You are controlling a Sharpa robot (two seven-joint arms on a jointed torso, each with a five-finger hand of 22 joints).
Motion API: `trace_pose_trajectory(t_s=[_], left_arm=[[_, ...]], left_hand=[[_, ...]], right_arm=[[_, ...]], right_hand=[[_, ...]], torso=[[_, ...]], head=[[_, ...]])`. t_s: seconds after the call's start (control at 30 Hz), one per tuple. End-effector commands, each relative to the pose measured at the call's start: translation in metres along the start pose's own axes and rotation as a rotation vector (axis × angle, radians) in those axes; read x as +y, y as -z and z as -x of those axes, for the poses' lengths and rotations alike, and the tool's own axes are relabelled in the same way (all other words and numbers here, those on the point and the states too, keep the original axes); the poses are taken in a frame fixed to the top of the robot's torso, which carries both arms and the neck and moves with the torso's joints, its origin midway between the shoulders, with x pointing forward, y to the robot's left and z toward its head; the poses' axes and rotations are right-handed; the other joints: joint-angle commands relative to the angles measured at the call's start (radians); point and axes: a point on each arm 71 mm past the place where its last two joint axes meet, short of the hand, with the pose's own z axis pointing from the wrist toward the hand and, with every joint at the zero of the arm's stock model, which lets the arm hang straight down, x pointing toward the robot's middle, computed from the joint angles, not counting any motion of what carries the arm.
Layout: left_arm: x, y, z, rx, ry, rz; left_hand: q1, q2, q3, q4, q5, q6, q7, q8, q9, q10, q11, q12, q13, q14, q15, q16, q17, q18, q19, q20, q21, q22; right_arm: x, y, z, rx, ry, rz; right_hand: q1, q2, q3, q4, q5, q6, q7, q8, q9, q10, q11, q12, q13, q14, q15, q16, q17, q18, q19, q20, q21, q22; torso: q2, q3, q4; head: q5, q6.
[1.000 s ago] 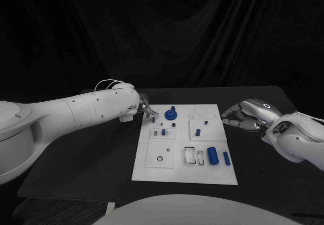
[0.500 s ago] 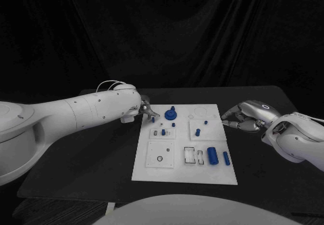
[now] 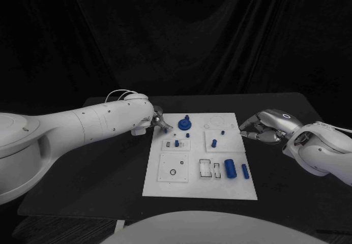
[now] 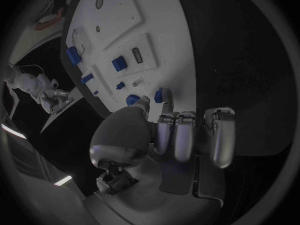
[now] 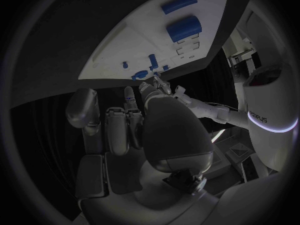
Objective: Assemble the parts on the task board
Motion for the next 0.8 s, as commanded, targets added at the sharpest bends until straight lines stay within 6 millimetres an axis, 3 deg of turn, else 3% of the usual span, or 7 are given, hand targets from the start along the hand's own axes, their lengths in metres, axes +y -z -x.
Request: trace_pose_trajectory(t_s=[0.03, 0.2, 0.3, 0.47, 0.8], left_arm=[[-0.0019, -0.0007, -0.0018, 0.012, -0.005, -0.010], [-0.0020, -0.0009, -0.0021, 0.010, -0.003, -0.011], [-0.0020, -0.0010, -0.0021, 0.008, -0.002, -0.013], [-0.0023, -0.0011, -0.0021, 0.006, -0.001, -0.017], [-0.0033, -0.0012, -0.0017, 0.000, 0.001, -0.029]], left_hand=[[0.015, 0.003, 0.002, -0.010, 0.007, 0.004, 0.000, -0.007, -0.002, 0.105, 0.008, 0.004, 0.263, 0.104, 0.008, 0.003, 0.263, 0.011, 0.040, 0.007, -0.007, 0.210], [0.019, 0.007, 0.007, -0.014, 0.015, 0.004, 0.000, -0.012, -0.004, 0.105, 0.008, 0.004, 0.263, 0.104, 0.008, 0.003, 0.263, 0.011, 0.038, 0.007, -0.008, 0.209], [0.023, 0.010, 0.013, -0.020, 0.045, 0.005, 0.000, -0.021, -0.008, 0.105, 0.009, 0.004, 0.263, 0.104, 0.008, 0.003, 0.263, 0.012, 0.037, 0.007, -0.010, 0.209], [0.027, 0.012, 0.019, -0.026, 0.064, 0.007, 0.000, -0.026, -0.010, 0.105, 0.009, 0.004, 0.263, 0.104, 0.008, 0.003, 0.263, 0.012, 0.037, 0.007, -0.011, 0.209], [0.056, 0.009, 0.060, -0.064, 0.162, 0.011, -0.005, -0.045, -0.014, 0.105, 0.004, 0.004, 0.263, 0.104, 0.005, 0.003, 0.263, 0.012, 0.037, 0.005, -0.013, 0.211]], right_arm=[[-0.0010, 0.0005, -0.0015, 0.008, -0.001, -0.014], [-0.0014, 0.0007, -0.0019, 0.013, -0.002, -0.015], [-0.0013, 0.0006, -0.0022, 0.015, -0.002, -0.015], [-0.0015, 0.0005, -0.0026, 0.018, -0.002, -0.016], [-0.0027, 0.0006, -0.0032, 0.025, -0.001, -0.024]], right_hand=[[0.006, -0.003, 0.006, 0.001, 0.002, -0.003, 0.004, -0.004, -0.001, -0.002, 0.007, -0.003, 0.118, 0.060, 0.004, -0.004, 0.140, 0.020, -0.006, -0.001, -0.002, 0.131], [0.008, -0.003, 0.007, -0.001, 0.004, -0.003, 0.004, -0.005, -0.001, -0.003, 0.007, -0.004, 0.117, 0.060, 0.004, -0.005, 0.139, 0.020, -0.006, -0.001, -0.004, 0.131], [0.008, -0.003, 0.007, -0.001, 0.004, -0.003, 0.004, -0.005, -0.001, -0.003, 0.007, -0.004, 0.117, 0.060, 0.004, -0.005, 0.139, 0.020, -0.006, -0.001, -0.004, 0.131], [0.010, -0.002, 0.010, -0.002, 0.006, -0.002, 0.004, -0.005, -0.001, -0.003, 0.007, -0.005, 0.116, 0.060, 0.004, -0.006, 0.139, 0.020, -0.007, -0.001, -0.005, 0.131], [0.019, -0.003, 0.016, -0.010, 0.011, -0.002, 0.005, -0.007, -0.001, -0.004, 0.007, -0.005, 0.116, 0.059, 0.004, -0.008, 0.137, 0.021, -0.007, -0.001, -0.008, 0.131]], torso=[[0.000, -0.0007, -0.0006], [0.000, 0.0001, -0.0002], [0.000, 0.0002, 0.0004], [-0.001, 0.0004, -0.0006], [0.000, -0.0002, 0.0003]], head=[[0.002, 0.000], [-0.003, 0.000], [-0.004, 0.000], [-0.005, 0.000], [-0.004, 0.000]])
